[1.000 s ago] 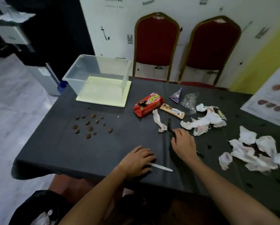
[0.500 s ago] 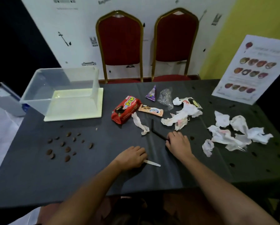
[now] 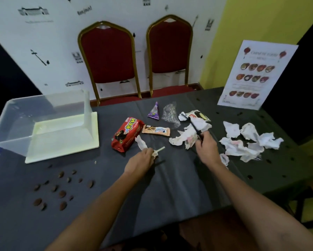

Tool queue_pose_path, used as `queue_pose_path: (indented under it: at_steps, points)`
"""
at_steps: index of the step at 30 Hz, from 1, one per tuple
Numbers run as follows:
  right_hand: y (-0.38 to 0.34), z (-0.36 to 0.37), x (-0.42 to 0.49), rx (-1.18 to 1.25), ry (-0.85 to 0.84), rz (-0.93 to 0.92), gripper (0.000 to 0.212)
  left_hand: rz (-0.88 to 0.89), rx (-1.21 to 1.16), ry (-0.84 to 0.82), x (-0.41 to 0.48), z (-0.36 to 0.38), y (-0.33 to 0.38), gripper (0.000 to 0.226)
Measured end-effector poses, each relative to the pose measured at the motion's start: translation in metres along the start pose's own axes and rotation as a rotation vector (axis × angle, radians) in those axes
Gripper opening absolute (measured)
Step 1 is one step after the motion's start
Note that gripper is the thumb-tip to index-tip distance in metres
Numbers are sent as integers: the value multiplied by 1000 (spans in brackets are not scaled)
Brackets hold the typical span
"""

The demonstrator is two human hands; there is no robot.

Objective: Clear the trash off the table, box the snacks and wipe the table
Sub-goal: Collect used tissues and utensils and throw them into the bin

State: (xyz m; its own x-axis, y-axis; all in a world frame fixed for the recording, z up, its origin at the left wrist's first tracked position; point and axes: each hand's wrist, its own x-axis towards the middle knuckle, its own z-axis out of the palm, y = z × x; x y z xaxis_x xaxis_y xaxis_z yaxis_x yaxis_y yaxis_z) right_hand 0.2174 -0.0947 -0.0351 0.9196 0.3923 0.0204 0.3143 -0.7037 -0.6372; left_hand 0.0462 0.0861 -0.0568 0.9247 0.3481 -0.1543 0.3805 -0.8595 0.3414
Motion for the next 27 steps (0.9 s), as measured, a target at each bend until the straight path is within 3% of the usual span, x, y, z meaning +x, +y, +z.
queue_pose_path:
  at_steps: [3, 7, 15, 19, 22, 27]
  points:
    - [5, 3, 12, -50, 26, 108, 21, -108, -67, -33, 17, -1, -3, 31]
    - [4, 8, 21, -107, -81, 149, 44, -265, -200, -78, 28, 9, 0, 40]
    - [3, 29, 47, -286, -323, -42, 67, -461, -206, 14, 32, 18, 8, 38]
    - [15, 34, 55, -346, -375, -131, 46, -539, -244, 115, 28, 24, 12, 25]
    - [26, 30, 59, -319, -415, -245, 33, -621, -326, 189, 26, 28, 19, 41]
    - [31, 5, 68, -181, -364, -333, 18, -484, -223, 321, 32, 16, 41, 21]
